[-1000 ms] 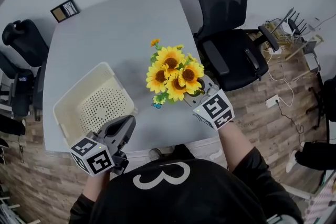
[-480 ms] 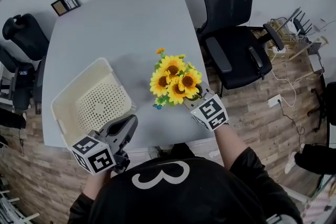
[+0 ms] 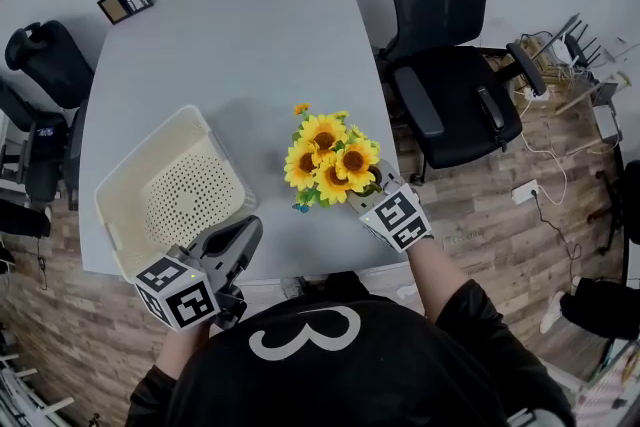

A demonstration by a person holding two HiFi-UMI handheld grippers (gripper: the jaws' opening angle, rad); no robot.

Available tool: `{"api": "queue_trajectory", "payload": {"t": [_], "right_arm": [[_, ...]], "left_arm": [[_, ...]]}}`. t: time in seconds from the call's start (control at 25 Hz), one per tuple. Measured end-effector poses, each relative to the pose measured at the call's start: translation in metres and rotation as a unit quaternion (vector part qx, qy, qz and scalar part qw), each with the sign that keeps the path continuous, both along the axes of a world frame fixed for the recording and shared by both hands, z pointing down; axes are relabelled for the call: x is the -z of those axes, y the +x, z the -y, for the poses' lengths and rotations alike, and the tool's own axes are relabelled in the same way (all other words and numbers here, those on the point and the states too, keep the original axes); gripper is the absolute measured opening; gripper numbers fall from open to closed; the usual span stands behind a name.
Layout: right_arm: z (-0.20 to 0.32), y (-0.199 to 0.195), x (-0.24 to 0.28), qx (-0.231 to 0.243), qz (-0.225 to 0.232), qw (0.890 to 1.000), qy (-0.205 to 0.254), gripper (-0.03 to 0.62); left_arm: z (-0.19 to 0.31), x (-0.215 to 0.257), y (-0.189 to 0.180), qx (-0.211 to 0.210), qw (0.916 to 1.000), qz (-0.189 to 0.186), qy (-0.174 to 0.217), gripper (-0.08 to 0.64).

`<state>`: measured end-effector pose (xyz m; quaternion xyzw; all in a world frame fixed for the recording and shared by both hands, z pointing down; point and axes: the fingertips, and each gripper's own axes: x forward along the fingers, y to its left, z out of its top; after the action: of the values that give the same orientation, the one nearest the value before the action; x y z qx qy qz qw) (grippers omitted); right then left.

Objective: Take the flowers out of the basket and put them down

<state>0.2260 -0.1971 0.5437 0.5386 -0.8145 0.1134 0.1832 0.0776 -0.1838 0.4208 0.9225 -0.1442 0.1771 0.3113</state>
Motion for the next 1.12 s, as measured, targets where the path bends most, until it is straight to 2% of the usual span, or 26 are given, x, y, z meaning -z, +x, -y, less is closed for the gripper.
{"api": "queue_trajectory", "payload": {"t": [0.28, 0.68, 0.96, 1.12], "right_arm": [[0.001, -0.006, -0.001, 0.020, 0.007, 1.000, -0.013, 0.153], [-0.001, -0.007, -0.001, 0.038, 0.012, 0.999, -0.026, 0.164], [-0.002, -0.008, 0.000, 0.053, 0.023, 0.998, -0.022, 0.215], [-0.004, -0.011, 0.002, 0.064, 0.028, 0.997, -0.028, 0.266]], "left_arm": [[-0.002, -0.001, 0.006, 0.005, 1.0000, -0.001, 0.004, 0.012], [-0.005, -0.006, 0.007, 0.033, 0.9994, 0.000, -0.001, 0.012], [-0.008, -0.007, -0.003, 0.062, 0.9981, -0.004, -0.002, 0.012], [-0.006, -0.012, -0.015, 0.078, 0.9969, -0.002, -0.009, 0.012]]}}
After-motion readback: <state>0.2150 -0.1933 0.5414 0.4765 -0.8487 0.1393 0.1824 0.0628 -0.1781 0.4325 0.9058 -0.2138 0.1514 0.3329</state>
